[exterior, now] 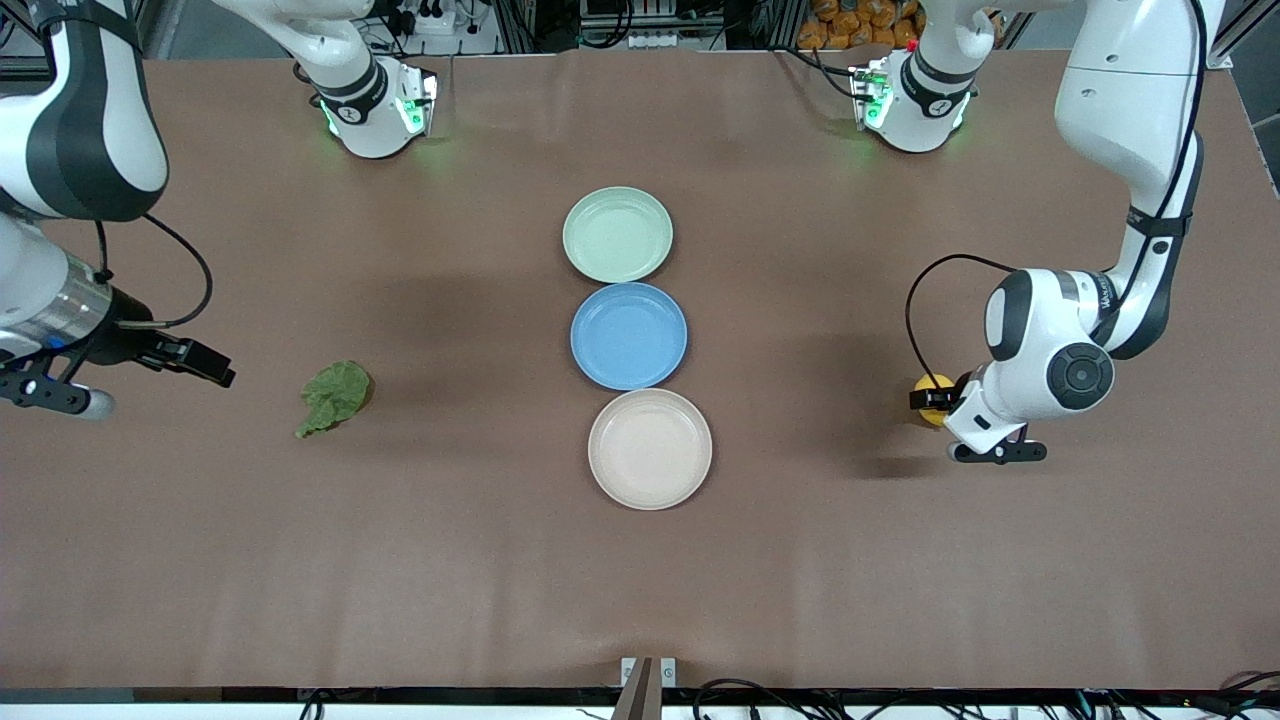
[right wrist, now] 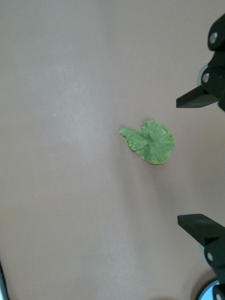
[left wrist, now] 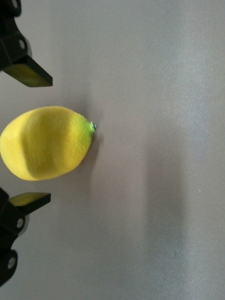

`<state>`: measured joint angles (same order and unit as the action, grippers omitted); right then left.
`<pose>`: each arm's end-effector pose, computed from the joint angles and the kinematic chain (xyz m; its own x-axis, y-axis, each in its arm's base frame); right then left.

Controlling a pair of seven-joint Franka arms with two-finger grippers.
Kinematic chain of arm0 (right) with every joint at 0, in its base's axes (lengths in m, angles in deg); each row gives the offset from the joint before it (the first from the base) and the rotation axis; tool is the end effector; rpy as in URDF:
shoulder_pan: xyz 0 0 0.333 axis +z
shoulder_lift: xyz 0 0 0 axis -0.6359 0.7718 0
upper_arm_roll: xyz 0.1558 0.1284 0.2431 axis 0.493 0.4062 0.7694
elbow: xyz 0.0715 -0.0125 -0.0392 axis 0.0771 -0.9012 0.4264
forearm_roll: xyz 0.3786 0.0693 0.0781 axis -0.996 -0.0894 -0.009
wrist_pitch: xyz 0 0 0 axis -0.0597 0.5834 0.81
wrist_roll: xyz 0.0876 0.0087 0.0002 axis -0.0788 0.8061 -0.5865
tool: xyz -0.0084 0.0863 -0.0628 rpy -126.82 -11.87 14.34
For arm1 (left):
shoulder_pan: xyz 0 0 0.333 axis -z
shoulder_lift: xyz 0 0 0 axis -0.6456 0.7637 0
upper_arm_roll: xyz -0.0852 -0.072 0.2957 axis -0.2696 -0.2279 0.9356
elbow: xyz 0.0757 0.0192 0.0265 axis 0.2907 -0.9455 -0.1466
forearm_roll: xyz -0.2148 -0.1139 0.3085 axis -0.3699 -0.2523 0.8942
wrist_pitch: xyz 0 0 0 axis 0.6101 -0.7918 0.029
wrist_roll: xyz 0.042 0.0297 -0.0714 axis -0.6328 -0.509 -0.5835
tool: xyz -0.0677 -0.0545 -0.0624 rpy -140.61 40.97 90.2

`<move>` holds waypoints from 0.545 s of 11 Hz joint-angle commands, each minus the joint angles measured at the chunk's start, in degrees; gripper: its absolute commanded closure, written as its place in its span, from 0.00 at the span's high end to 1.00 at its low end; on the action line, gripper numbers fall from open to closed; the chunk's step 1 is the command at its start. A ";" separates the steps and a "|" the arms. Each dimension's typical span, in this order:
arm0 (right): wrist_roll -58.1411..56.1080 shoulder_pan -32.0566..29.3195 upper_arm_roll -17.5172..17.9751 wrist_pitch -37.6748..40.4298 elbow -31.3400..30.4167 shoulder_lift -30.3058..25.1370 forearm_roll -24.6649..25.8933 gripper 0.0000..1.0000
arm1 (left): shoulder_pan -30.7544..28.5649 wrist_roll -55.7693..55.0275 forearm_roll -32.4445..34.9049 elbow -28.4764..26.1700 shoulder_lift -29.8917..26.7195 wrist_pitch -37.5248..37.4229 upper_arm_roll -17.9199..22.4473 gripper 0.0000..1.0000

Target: Pick lemon and lettuce from plates

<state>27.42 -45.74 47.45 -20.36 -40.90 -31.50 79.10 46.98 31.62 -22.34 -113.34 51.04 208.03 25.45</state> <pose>0.6113 -0.0100 0.4999 0.9704 -0.2371 0.0456 -0.2360 -0.9713 -0.0287 0.6164 -0.0633 0.2168 0.9849 0.0087 -0.1732 0.0028 -0.9994 -0.0339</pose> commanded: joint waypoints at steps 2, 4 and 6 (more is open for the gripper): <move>-7.68 0.01 -0.83 1.83 0.42 -4.07 -1.34 1.00 | -0.62 0.79 1.19 0.71 -1.96 -0.72 -0.13 1.00; -7.94 0.27 -0.74 5.25 2.17 -4.77 -1.34 1.00 | -0.01 0.78 1.45 0.79 -5.82 -2.64 -0.04 1.00; -8.82 0.89 -0.65 7.81 3.41 -6.17 -1.25 1.00 | 0.17 0.61 2.16 0.88 -12.40 -6.93 -0.74 1.00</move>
<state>20.51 -45.70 47.11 -15.54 -38.82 -35.76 78.93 46.95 31.67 -21.96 -111.40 47.00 206.45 25.37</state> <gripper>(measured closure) 0.000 0.000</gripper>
